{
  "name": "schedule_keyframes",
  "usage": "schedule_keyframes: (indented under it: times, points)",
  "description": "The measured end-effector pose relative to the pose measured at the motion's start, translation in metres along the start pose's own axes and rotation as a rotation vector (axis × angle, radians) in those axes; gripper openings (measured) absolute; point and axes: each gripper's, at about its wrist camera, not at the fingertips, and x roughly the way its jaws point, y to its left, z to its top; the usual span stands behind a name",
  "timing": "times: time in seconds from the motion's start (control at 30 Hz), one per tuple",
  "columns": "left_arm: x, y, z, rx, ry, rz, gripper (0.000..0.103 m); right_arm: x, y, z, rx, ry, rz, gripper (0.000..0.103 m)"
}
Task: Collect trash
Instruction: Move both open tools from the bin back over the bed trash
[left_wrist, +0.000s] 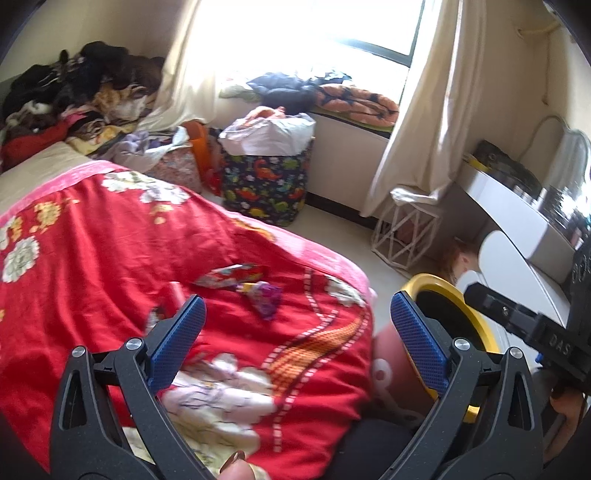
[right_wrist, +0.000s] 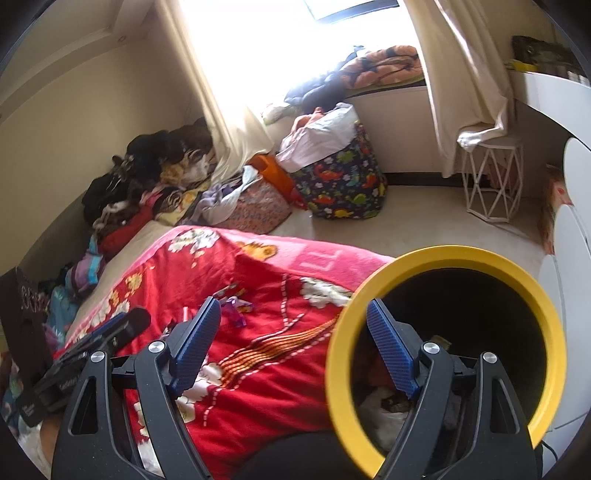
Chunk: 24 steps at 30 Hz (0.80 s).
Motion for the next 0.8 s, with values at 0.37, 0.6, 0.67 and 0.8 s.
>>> schedule_keyframes:
  times: [0.37,0.6,0.67,0.8]
  points:
    - [-0.009,0.057,0.007,-0.095,-0.031,0.096,0.092,0.03,0.049,0.002,-0.093,0.037,0.051,0.079]
    - [-0.006,0.093,0.003,-0.148,-0.004,0.156,0.092,0.061,0.073,0.0,-0.144,0.078,0.078,0.079]
    - [-0.004,0.102,0.001,-0.161,0.011,0.169,0.092,0.076,0.078,0.0,-0.148,0.105,0.079,0.079]
    - [0.001,0.122,-0.007,-0.206,0.042,0.188,0.089,0.099,0.081,-0.002,-0.128,0.147,0.087,0.079]
